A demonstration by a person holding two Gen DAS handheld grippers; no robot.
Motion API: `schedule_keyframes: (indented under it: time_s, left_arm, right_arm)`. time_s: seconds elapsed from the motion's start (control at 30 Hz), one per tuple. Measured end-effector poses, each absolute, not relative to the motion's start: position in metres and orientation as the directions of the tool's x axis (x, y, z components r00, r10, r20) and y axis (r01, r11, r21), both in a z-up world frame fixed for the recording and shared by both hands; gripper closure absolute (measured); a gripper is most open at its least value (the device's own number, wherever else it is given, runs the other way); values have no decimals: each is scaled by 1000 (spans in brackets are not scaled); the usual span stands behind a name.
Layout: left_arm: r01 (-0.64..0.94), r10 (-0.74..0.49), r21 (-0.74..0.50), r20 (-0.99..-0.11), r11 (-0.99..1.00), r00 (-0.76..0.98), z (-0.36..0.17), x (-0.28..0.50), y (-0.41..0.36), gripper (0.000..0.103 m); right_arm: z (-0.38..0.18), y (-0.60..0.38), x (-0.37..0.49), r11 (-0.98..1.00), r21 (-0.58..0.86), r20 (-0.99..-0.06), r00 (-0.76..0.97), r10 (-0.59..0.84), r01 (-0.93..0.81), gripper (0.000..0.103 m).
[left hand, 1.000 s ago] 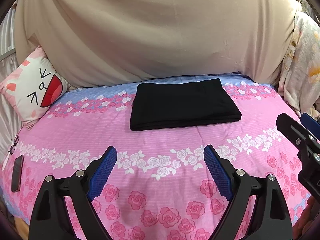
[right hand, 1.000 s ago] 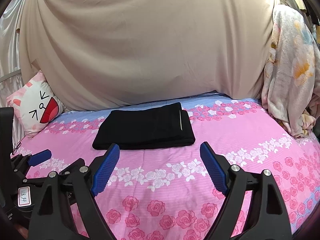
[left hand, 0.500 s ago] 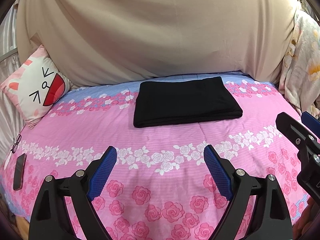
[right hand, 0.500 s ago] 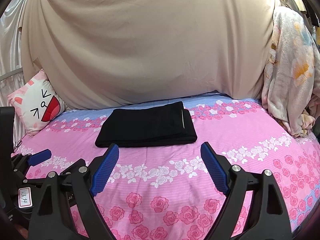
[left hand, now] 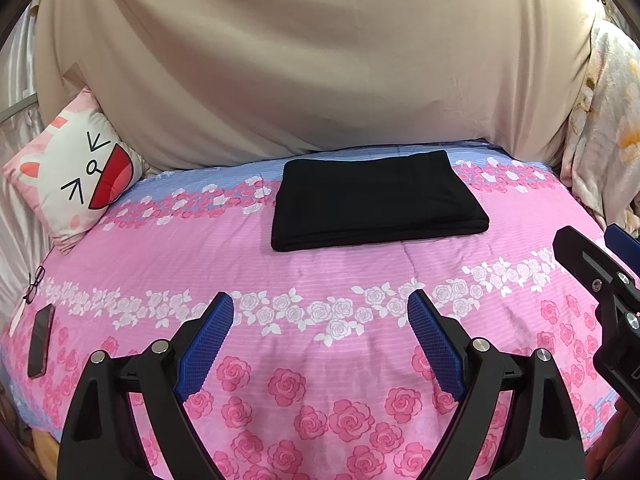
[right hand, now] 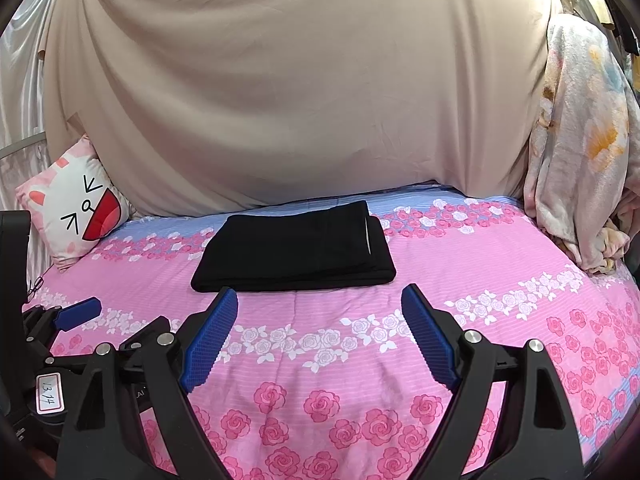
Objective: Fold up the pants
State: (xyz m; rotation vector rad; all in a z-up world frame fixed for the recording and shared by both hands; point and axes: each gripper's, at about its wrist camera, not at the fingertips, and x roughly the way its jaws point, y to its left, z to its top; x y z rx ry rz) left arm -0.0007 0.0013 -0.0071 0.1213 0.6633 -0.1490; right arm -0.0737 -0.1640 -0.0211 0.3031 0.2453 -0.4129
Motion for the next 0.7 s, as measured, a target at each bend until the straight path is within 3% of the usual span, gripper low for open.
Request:
schedule_keyframes:
  time_s: [0.7]
  left_arm:
    - [176, -96, 68, -624, 982, 776, -9, 0, 0, 17]
  right_arm:
    - [-27, -163, -70, 872, 238, -303, 886, -352, 428, 21]
